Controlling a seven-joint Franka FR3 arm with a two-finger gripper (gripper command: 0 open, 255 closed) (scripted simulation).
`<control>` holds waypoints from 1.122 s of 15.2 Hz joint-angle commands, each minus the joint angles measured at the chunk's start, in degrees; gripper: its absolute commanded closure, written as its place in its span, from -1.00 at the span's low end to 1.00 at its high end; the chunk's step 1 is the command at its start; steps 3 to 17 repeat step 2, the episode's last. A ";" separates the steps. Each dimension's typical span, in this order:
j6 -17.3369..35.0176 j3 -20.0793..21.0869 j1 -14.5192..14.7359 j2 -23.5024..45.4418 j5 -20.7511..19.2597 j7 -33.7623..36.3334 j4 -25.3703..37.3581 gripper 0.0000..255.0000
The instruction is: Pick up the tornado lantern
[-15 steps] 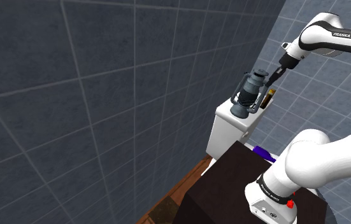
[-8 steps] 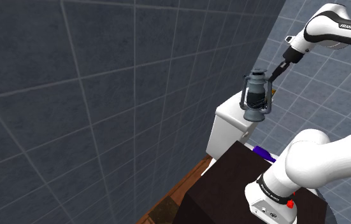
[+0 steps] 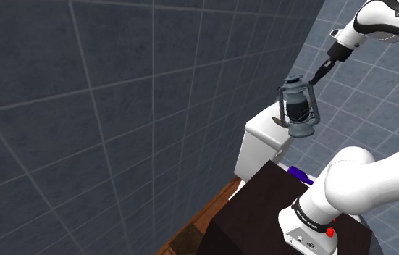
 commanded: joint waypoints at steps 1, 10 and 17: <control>-0.74 0.16 0.12 0.13 0.18 -0.09 1.02 1.00; -0.74 0.16 0.12 0.13 0.18 -0.09 1.03 1.00; -0.74 0.16 0.12 0.13 0.18 -0.09 1.03 1.00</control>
